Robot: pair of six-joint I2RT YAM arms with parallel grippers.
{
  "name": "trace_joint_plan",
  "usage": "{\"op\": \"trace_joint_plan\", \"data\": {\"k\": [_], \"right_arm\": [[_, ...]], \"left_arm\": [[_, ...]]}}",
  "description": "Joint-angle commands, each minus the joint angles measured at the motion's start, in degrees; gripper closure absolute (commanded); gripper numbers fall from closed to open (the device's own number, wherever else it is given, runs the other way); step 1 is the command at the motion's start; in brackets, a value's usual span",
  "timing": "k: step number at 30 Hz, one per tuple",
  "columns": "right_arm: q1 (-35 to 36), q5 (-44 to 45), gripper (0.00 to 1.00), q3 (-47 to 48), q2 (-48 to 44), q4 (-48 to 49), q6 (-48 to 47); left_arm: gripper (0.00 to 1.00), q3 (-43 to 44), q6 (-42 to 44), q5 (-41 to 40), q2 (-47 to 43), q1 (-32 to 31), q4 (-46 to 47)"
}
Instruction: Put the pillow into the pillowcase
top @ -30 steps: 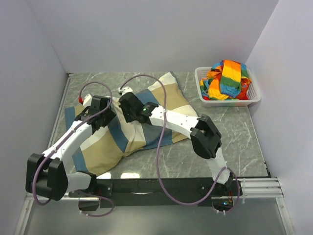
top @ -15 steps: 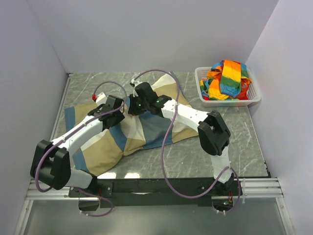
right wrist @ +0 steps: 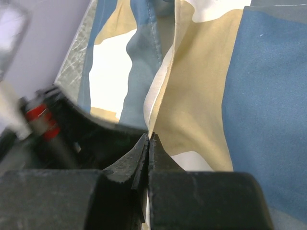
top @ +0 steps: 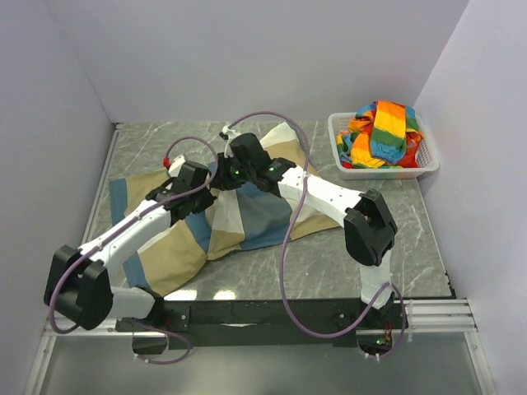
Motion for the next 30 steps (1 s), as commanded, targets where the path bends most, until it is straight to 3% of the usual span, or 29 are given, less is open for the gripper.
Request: {"op": "trace_joint_plan", "data": {"k": [1,3,6,7,12,17,22,30], "right_arm": [[-0.4,-0.7,1.00,-0.2,-4.0,3.3,0.9],[-0.3,-0.7,1.00,-0.6,-4.0,3.9,1.2],[-0.4,-0.4,1.00,-0.5,-4.1,3.9,1.5],[-0.4,-0.4,1.00,-0.5,-4.1,3.8,1.5],[0.1,-0.1,1.00,-0.5,-4.1,3.7,1.8],[0.0,0.0,1.00,-0.2,-3.7,3.7,1.8],[0.0,0.0,1.00,0.8,-2.9,3.2,1.5],[0.0,0.9,1.00,3.4,-0.5,1.9,0.3]], "left_arm": [[0.99,0.5,2.7,8.8,-4.8,-0.8,3.1],[0.99,-0.3,2.1,10.1,-5.9,-0.8,2.2],[0.99,-1.8,-0.8,2.5,-9.4,-0.6,-1.8],[0.81,-2.1,-1.3,-0.3,-11.2,-0.1,-2.2],[0.53,3.0,0.9,-7.8,-9.1,8.1,-5.5],[0.56,9.4,4.1,-11.7,-0.3,12.5,-4.8],[0.58,14.1,7.0,-10.6,7.5,13.0,-2.5],[0.55,14.4,8.5,-10.9,12.6,13.1,0.0]]}}
